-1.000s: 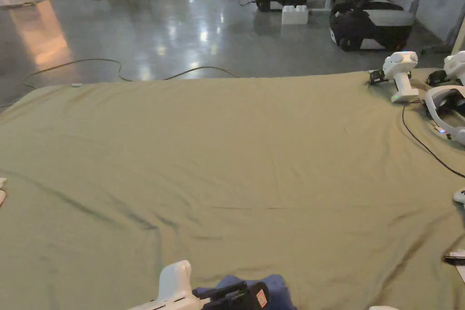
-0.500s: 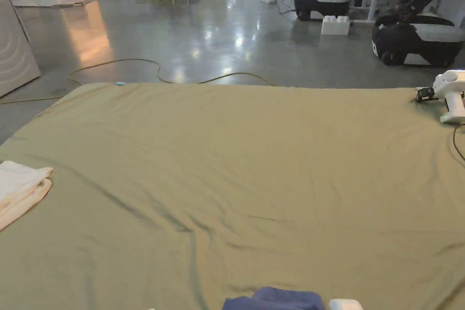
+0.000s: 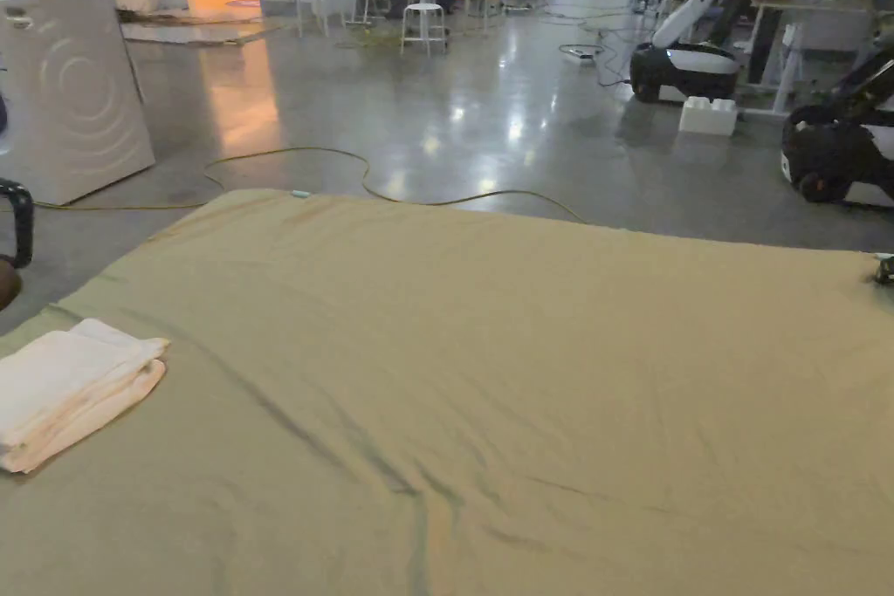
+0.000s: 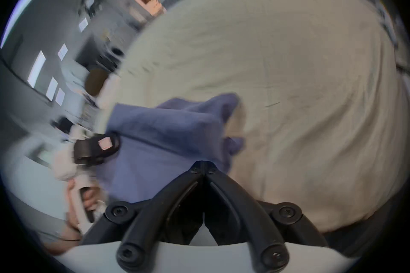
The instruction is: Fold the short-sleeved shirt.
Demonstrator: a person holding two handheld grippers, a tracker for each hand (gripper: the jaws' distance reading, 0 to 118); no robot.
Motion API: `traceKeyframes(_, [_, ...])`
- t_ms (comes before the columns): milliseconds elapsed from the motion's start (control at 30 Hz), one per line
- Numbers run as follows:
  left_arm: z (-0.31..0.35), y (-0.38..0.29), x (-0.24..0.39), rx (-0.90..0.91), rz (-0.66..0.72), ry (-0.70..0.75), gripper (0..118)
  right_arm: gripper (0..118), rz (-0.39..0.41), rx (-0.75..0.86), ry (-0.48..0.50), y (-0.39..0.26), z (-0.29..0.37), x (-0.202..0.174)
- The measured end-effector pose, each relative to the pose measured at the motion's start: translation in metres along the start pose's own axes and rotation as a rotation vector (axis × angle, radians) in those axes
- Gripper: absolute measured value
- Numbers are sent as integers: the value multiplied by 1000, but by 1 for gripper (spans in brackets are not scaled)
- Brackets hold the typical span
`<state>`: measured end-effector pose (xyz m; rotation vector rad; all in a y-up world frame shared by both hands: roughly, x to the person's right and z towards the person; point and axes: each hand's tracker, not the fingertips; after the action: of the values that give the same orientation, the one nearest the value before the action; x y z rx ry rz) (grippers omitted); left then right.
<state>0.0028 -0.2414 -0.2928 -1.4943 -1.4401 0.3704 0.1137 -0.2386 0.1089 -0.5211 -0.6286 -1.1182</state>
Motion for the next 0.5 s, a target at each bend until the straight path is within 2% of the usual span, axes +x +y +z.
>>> traceKeyframes(67, [46, 38, -9, 73, -75, 108, 30, 0, -52, 49, 96, -12, 28, 6])
traceKeyframes(100, [71, 58, -15, 120, -91, 159, 30, 0, -66, 60, 113, -18, 37, 11])
traceKeyframes(167, [116, 105, -28, 170, -116, 281, 30, 0, -80, 58, 82, -32, 51, 20])
traceKeyframes(233, [144, 148, -42, 158, -68, 392, 30, 0, -81, 52, 43, -44, 58, 27])
traceKeyframes(300, [157, 175, -53, 167, -99, 537, 30, 0, -74, 38, -1, -52, 59, 26])
traceKeyframes(367, [153, 192, -62, 158, -53, 573, 32, 0, -76, 44, -7, -61, 58, 24])
traceKeyframes(400, [149, 197, -70, 161, -10, 578, 40, 0, -86, 34, 1, -62, 56, 24])
traceKeyframes(433, [144, 201, -75, 175, 9, 610, 62, 0, -94, 27, 8, -62, 54, 24])
traceKeyframes(467, [137, 203, -78, 192, -23, 698, 80, 0, -96, 28, 11, -64, 53, 22])
traceKeyframes(500, [132, 202, -73, 215, -70, 806, 89, 0, -91, 29, 9, -64, 53, 18])
